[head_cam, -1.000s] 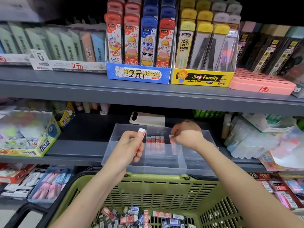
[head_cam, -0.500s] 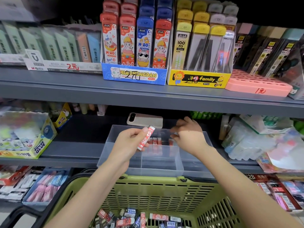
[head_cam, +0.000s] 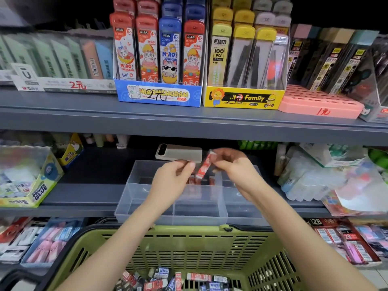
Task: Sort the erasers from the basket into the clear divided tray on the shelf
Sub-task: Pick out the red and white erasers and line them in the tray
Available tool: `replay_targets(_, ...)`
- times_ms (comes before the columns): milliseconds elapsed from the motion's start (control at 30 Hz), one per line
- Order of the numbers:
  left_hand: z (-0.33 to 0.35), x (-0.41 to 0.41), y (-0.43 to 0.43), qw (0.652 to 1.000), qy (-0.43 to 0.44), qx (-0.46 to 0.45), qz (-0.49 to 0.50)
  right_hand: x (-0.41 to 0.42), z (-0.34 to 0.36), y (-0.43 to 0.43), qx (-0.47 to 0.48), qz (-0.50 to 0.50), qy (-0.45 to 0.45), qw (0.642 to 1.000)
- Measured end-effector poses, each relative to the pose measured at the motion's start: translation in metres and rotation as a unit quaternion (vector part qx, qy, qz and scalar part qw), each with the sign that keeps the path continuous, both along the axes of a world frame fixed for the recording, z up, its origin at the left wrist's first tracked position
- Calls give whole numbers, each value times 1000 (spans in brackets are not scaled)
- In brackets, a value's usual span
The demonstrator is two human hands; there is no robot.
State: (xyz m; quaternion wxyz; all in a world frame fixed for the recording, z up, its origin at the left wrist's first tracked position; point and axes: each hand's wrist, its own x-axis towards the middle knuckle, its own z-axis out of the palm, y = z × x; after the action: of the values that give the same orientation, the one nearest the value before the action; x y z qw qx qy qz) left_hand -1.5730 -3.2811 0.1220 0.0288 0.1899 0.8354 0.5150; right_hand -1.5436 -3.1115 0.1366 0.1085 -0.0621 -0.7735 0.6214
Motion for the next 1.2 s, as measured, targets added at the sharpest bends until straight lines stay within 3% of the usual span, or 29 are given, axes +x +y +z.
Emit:
replay_targets(67, -10, 3, -15, 975, 157, -155, 1, -9, -6, 12, 97, -45, -30, 994)
replay_targets(133, -19, 7, -30, 948, 222, -226, -39, -16, -15, 17, 171, -57, -64, 981)
replay_targets(267, -27, 6, -43, 926, 218, -296, -79, -29, -23, 16, 214, -92, -62, 971)
replay_targets(367, -29, 6, -44, 916, 221, -323, -94, -29, -29, 13, 287, -58, -87, 952)
replay_targets(467, -31, 8, -44, 910, 229, -334, -94, -23, -35, 13, 413, -11, -89, 906)
replay_targets(567, -32, 9, -44, 915, 225, -320, -94, -24, -29, 17, 469, -1, -98, 878)
replay_targets(667, -31, 7, -44, 917, 223, -317, -93, -28, -27, 19, 584, 58, -109, 802)
replay_targets(800, -32, 3, -42, 918, 226, -314, -91, -33, -26, 16, 627, 107, -160, 755)
replay_targets(1000, -21, 10, -43, 908, 283, -298, -80, -4, -14, 7, 650, 49, -50, 756)
replay_targets(1200, -23, 65, -66, 914, 349, -204, -44, 90, -6, -29, 481, -2, 188, 856)
